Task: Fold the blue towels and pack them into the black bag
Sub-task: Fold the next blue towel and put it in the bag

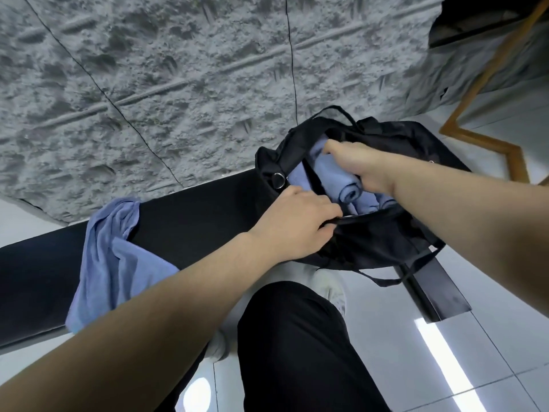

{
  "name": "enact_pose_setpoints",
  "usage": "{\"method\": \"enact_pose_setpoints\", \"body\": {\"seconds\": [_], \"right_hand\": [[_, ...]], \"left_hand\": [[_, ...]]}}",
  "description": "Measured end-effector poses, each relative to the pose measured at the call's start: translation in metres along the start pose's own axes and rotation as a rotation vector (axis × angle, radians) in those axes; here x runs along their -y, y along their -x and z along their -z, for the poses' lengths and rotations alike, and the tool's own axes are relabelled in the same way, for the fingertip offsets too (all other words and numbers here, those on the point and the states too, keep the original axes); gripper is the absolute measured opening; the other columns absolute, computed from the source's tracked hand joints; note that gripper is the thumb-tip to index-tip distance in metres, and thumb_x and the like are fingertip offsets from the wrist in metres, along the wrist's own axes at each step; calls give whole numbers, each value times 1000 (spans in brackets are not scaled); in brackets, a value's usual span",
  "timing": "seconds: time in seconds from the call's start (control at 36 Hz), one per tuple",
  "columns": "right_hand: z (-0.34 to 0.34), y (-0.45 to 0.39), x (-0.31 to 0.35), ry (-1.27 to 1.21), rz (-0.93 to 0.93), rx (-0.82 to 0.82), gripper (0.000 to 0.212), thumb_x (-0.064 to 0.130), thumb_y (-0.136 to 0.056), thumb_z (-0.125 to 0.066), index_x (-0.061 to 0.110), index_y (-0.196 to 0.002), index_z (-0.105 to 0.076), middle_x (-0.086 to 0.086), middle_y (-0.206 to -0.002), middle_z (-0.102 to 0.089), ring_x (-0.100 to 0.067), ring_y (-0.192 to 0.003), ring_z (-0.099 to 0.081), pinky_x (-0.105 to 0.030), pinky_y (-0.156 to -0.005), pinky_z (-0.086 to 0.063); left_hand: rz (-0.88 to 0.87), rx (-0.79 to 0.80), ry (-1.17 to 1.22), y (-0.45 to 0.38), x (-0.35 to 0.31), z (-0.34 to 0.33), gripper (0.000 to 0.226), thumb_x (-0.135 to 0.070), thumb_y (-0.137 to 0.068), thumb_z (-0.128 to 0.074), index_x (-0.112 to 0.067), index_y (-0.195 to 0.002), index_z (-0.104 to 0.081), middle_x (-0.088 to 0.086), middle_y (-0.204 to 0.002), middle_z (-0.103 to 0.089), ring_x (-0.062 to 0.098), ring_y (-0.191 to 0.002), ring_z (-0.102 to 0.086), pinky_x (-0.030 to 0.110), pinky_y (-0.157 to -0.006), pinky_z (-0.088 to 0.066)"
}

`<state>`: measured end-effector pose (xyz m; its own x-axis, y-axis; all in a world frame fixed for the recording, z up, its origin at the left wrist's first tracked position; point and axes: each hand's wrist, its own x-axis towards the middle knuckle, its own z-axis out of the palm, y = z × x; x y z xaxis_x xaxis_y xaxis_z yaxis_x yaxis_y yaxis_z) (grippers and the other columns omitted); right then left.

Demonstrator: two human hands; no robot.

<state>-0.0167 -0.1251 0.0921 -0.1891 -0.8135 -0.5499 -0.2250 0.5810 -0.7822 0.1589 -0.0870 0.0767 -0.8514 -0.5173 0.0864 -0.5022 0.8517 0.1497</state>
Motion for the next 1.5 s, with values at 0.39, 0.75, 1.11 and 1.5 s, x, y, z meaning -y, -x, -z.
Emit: {"method": "enact_pose_setpoints", "body": {"seconds": [0.39, 0.75, 1.11, 1.5], "right_hand": [[-17, -18, -11, 254, 42, -83, 37, 29, -106, -32, 8, -130, -53, -11, -103, -58, -22, -83, -53, -29, -66, -37], [-17, -27, -27, 405, 218, -86, 53, 35, -108, -27, 20, -158, -18, -12, -160, -28, -28, -146, -27, -32, -114, -22], [-22, -43, -39, 495, 269, -227, 47, 30, -105, -38, 17, -150, -35, -26, -142, -42, -41, -125, -48, -39, -102, -40], [-18, 3, -34, 588, 326, -201, 50, 21, -99, -41, 30, -148, -37, -11, -147, -33, -36, -119, -50, -39, -98, -45]], "left_hand": [[-13, -23, -11, 5, 5, -8, 21, -29, -89, -59, -19, -106, -66, -2, -96, -57, 21, -83, -57, 36, -84, -43], [15, -106, -25, 8, 6, -19, 59, -25, -82, -61, -21, -141, -50, 2, -137, -53, 21, -124, -49, 33, -105, -33], [57, -56, -57, 3, 8, -28, 51, -30, -84, -50, -19, -132, -59, -4, -134, -59, 14, -123, -54, 33, -103, -35], [88, 68, -84, 7, -8, 2, 48, -27, -88, -52, -24, -136, -51, -4, -120, -55, 16, -115, -50, 34, -103, -33]]}}
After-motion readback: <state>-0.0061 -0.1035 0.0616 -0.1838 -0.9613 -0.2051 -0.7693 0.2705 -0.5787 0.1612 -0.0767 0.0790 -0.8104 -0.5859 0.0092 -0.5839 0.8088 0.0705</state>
